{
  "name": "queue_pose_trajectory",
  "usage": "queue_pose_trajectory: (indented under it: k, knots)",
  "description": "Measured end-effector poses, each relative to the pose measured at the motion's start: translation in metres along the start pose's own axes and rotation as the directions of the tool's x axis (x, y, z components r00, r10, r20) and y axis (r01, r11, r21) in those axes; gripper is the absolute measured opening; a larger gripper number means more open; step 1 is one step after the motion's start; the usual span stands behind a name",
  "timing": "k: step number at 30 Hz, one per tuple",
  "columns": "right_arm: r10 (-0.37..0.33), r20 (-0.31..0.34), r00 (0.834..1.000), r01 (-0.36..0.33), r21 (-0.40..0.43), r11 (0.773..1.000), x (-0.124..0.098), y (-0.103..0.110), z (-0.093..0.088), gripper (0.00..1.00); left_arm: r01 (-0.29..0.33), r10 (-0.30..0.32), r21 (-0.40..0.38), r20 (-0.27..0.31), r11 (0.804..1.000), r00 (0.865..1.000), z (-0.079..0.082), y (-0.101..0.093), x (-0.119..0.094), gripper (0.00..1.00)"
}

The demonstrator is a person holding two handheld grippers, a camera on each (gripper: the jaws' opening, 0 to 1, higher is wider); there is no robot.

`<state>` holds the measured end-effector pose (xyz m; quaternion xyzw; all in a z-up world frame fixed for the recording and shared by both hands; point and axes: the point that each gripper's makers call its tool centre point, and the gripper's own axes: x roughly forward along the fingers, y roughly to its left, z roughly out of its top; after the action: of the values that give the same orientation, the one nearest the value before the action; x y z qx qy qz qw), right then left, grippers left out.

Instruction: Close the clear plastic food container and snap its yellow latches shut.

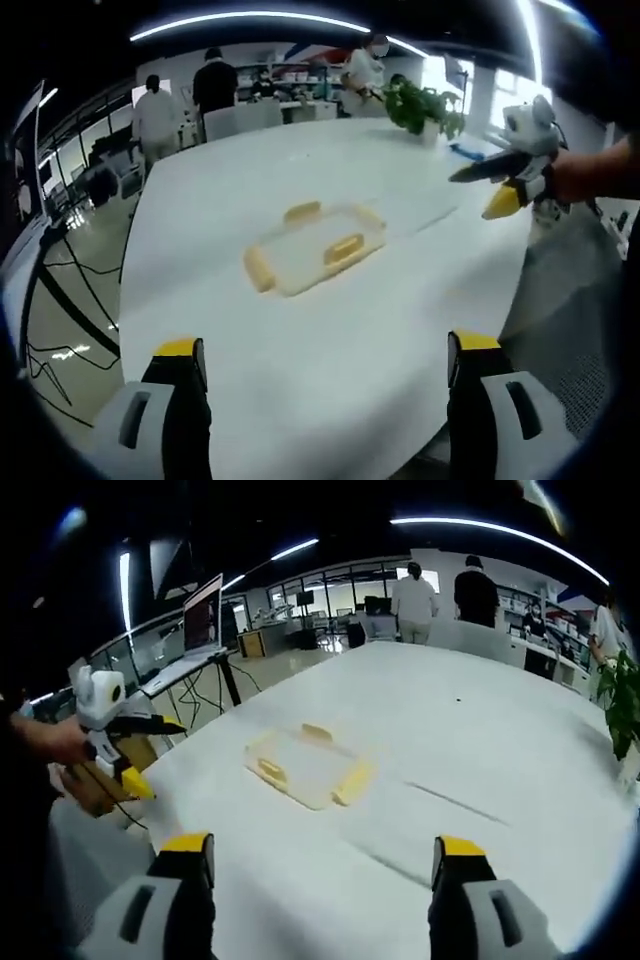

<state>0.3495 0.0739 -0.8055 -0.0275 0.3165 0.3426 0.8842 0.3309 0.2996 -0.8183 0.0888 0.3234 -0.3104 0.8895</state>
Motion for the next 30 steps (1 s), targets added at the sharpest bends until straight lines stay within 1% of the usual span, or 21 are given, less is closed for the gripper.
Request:
queue_pose_trajectory:
  k: [3,6,8,10,11,12,14,16,19,20,21,22,24,26,28,30]
  knots:
    - [-0.003,-0.012,1.0,0.003,-0.013,1.0,0.004,-0.001,-0.001,0.9,0.01,-0.01,0.022,0.001,1.0,1.0,0.002,0.0,0.006,0.99]
    - [0.01,0.001,1.0,-0.01,-0.017,1.0,0.006,-0.001,0.004,0.9,0.026,-0.026,0.037,0.008,0.999,1.0,0.007,-0.001,0.01,0.99]
    - [0.015,0.012,1.0,-0.014,-0.043,0.999,0.007,-0.002,0.008,0.89,0.032,-0.033,0.046,0.02,0.998,0.999,0.011,-0.001,0.011,0.99]
    - [0.024,0.016,1.0,-0.023,-0.058,0.998,0.009,-0.003,0.01,0.89,0.052,-0.054,0.05,0.041,0.997,0.998,0.017,-0.002,0.013,0.99]
    - [0.042,0.013,0.999,-0.041,-0.072,0.997,0.011,-0.002,0.009,0.9,0.06,-0.062,0.044,0.05,0.997,0.997,0.018,-0.001,0.014,0.99]
    - [0.047,0.013,0.999,-0.046,-0.071,0.996,0.014,-0.002,0.009,0.9,0.06,-0.062,0.043,0.049,0.997,0.997,0.019,0.001,0.016,0.99]
    - [0.079,0.014,0.997,-0.078,-0.099,0.992,0.018,0.001,0.009,0.91,0.054,-0.056,0.043,0.03,0.998,0.998,0.016,0.005,0.019,0.99]
    - [0.083,0.006,0.997,-0.082,-0.133,0.988,0.02,0.002,0.01,0.91,0.059,-0.06,0.043,0.024,0.997,0.998,0.015,0.008,0.022,0.99]
    - [0.089,0.01,0.996,-0.087,-0.122,0.989,0.024,-0.001,0.013,0.91,0.063,-0.064,0.054,0.007,0.997,0.998,0.014,0.011,0.026,0.99]
    - [0.089,0.011,0.996,-0.087,-0.119,0.989,0.025,-0.002,0.014,0.91,0.071,-0.072,0.057,0.011,0.996,0.997,0.015,0.011,0.025,0.99]
    - [0.088,0.011,0.996,-0.086,-0.12,0.989,0.026,-0.002,0.015,0.91,0.092,-0.095,0.061,0.047,0.994,0.994,0.022,0.009,0.024,0.99]
    - [0.093,0.015,0.996,-0.09,-0.138,0.986,0.027,-0.002,0.017,0.91,0.106,-0.11,0.062,0.063,0.992,0.992,0.024,0.008,0.023,0.99]
    - [0.105,0.018,0.994,-0.101,-0.168,0.981,0.029,-0.001,0.02,0.91,0.116,-0.119,0.067,0.045,0.991,0.992,0.022,0.009,0.024,0.99]
    - [0.11,0.005,0.994,-0.107,-0.19,0.976,0.032,-0.001,0.019,0.91,0.113,-0.116,0.09,0.028,0.989,0.993,0.019,0.012,0.025,0.99]
    - [0.118,-0.005,0.993,-0.116,-0.211,0.971,0.035,-0.003,0.017,0.91,0.119,-0.119,0.111,-0.003,0.987,0.993,0.016,0.014,0.029,0.99]
    - [0.117,-0.013,0.993,-0.117,-0.234,0.965,0.037,-0.005,0.015,0.89,0.127,-0.127,0.129,-0.005,0.983,0.992,0.017,0.016,0.033,0.99]
